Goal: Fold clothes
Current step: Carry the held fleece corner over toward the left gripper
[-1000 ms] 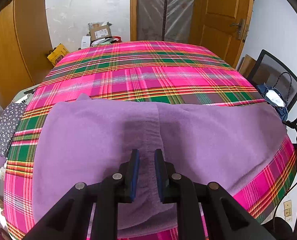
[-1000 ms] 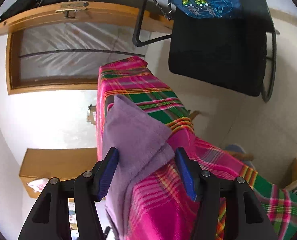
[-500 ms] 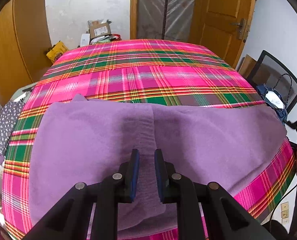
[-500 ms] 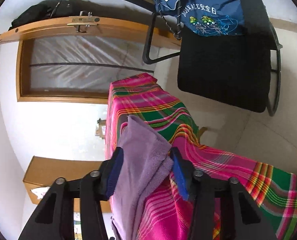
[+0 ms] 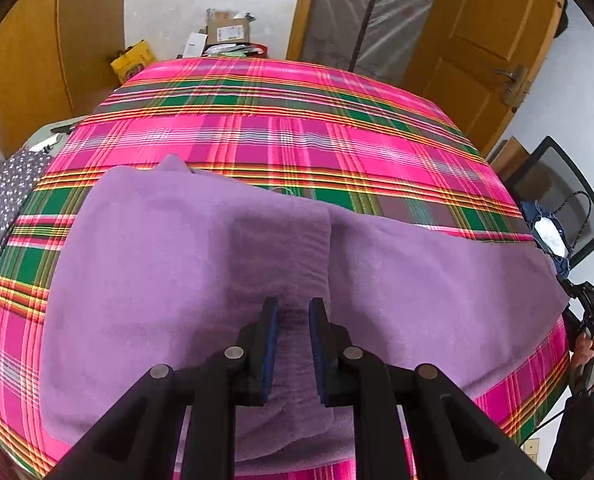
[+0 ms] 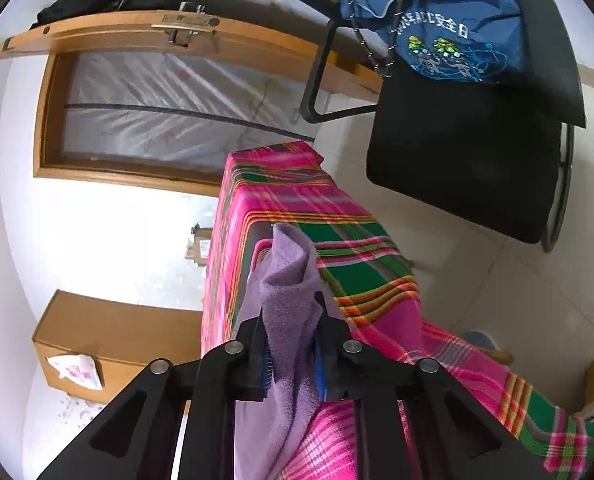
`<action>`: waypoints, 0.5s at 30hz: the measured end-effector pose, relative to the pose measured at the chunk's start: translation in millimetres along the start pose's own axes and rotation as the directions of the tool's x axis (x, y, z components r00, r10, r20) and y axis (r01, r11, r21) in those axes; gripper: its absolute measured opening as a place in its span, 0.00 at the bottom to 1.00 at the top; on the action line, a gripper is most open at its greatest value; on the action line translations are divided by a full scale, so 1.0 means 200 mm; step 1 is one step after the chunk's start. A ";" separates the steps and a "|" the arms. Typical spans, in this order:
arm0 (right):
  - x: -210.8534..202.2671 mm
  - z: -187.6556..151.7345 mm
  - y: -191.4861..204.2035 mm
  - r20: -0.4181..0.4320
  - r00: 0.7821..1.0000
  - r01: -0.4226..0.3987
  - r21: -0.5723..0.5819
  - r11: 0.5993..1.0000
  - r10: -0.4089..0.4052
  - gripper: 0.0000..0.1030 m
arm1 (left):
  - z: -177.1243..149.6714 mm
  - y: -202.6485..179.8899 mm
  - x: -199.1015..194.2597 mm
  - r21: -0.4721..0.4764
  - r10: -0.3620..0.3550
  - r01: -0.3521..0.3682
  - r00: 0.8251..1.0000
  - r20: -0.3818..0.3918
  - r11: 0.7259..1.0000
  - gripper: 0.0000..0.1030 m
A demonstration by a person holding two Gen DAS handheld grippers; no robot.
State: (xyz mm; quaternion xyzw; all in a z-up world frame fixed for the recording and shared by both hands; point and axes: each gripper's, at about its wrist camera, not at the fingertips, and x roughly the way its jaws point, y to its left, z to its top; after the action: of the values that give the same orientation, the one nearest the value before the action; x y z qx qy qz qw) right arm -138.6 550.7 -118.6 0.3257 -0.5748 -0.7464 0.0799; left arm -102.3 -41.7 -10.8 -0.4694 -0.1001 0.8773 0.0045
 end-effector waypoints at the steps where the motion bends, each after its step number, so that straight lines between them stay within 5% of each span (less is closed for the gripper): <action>1: 0.00 0.00 0.01 0.001 1.000 -0.001 -0.004 1.000 0.001 0.14 | 0.00 0.00 0.00 -0.002 -0.002 0.002 1.000 -0.001 1.000 0.15; 8: -0.01 -0.01 0.02 0.008 1.000 0.002 -0.022 1.000 -0.002 0.10 | 0.00 0.04 0.01 -0.080 -0.033 0.033 0.999 -0.006 0.996 0.15; 15: -0.04 -0.02 0.08 0.023 1.000 -0.010 -0.061 0.998 0.012 0.10 | -0.01 0.04 0.02 -0.073 0.016 -0.017 1.000 -0.012 0.997 0.15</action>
State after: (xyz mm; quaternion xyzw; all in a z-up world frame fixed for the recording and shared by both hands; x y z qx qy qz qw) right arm -135.4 546.3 -100.9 0.3111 -0.5545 -0.7669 0.0872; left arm -102.1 -49.5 -15.8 -0.4749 -0.1281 0.8704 -0.0193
